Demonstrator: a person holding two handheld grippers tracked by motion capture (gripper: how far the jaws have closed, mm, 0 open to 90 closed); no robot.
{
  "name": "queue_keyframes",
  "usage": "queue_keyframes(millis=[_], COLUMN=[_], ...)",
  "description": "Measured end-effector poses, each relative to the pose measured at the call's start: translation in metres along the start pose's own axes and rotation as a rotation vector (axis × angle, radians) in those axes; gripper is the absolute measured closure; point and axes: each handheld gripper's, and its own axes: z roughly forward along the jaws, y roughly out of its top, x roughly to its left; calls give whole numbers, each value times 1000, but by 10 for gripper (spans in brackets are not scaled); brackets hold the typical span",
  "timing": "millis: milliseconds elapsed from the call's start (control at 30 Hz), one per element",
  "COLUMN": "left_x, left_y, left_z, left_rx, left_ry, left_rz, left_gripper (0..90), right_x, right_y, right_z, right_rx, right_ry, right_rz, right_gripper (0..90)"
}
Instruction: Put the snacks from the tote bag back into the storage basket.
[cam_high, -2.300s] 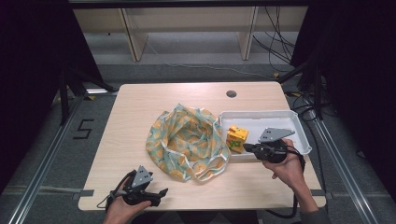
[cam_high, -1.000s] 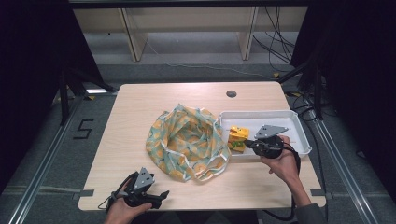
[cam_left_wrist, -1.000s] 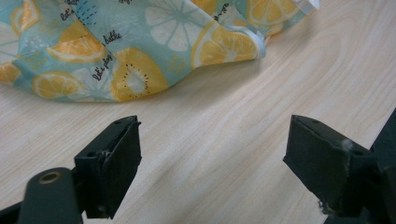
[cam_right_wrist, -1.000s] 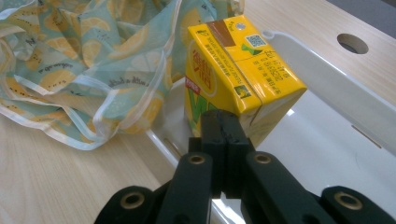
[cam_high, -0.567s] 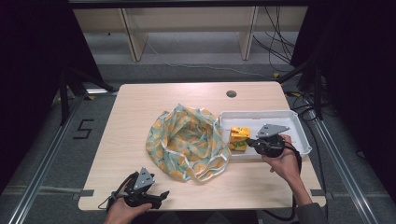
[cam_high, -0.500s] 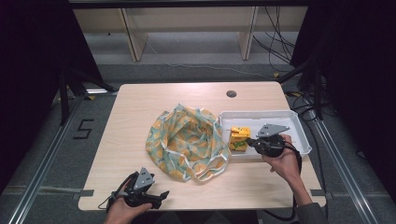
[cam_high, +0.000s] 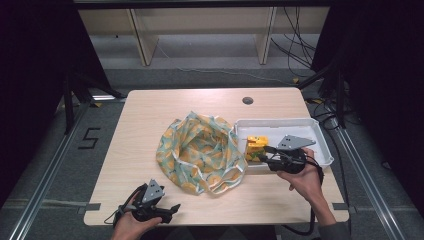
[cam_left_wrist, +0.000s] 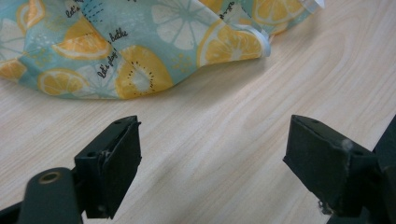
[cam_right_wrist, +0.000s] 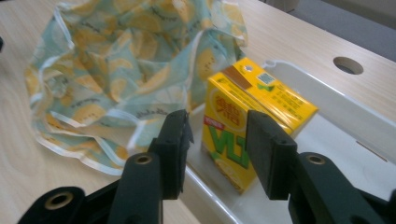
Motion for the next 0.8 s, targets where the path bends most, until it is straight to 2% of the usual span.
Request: queue_keyframes(millis=[33, 133, 200, 267, 300, 333, 400, 433, 467, 500, 533, 567, 600, 633, 667, 700, 733, 767, 800], left_x=[0, -1, -1, -1, 0, -1, -1, -1, -1, -1, -1, -1, -1, 0, 0, 0, -1, -1, -1], left_y=[0, 0, 0, 0, 1, 0, 0, 0, 0, 0, 0, 0, 0, 1, 0, 1, 0, 0, 0], left_z=[0, 1, 1, 1, 0, 1, 0, 0, 0, 0, 1, 1, 0, 0, 1, 0, 1, 1, 1], left_rx=[-8, -6, -2, -6, -7, -13, -9, -7, -7, -3, -5, -8, -6, -5, -8, -4, -6, -6, -6], left_ry=[1, 1, 3, -2, -1, -3, -2, -3, -2, 5, 5, -4, -3, -2, 2, -2, -4, -4, -4], left_rz=[-7, -17, -14, -9, 0, -21, -14, -15, -11, -8, -9, -13, 0, 12, 4, 7, -13, -9, -9], left_gripper=[177, 177, 177, 177, 177, 177, 177, 177, 177, 177, 177, 177, 177, 177, 177, 177, 177, 177, 177], right_x=[1, 11, 12, 17, 17, 17, 20, 19, 21, 22, 23, 24, 25, 28, 28, 31, 32, 32, 35], right_y=[0, -4, -8, -13, -14, -16, -18, -19, -20, -21, -22, -23, -23, -24, -24, -25, -25, -26, -26], right_z=[0, 2, 6, 8, 9, 9, 8, 9, 8, 8, 7, 8, 8, 8, 7, 8, 8, 10, 9], right_rx=[-22, -26, -24, -17, -21, -49, -39, -43, -54, -59, -48, -66, -61, -71, -55, -54, -49, -63, -37], right_ry=[-2, 7, -2, -3, -1, -10, 16, 37, 29, 24, 38, 39, 62, 53, 57, 62, 65, 66, 88], right_rz=[-19, 26, -1, 56, 52, 43, 82, 63, 83, 78, 93, 96, 84, 110, 97, 108, 111, 98, 122], right_gripper=[579, 537, 500, 470, 472, 471, 451, 444, 430, 415, 412, 409, 402, 384, 376, 368, 359, 349, 344])
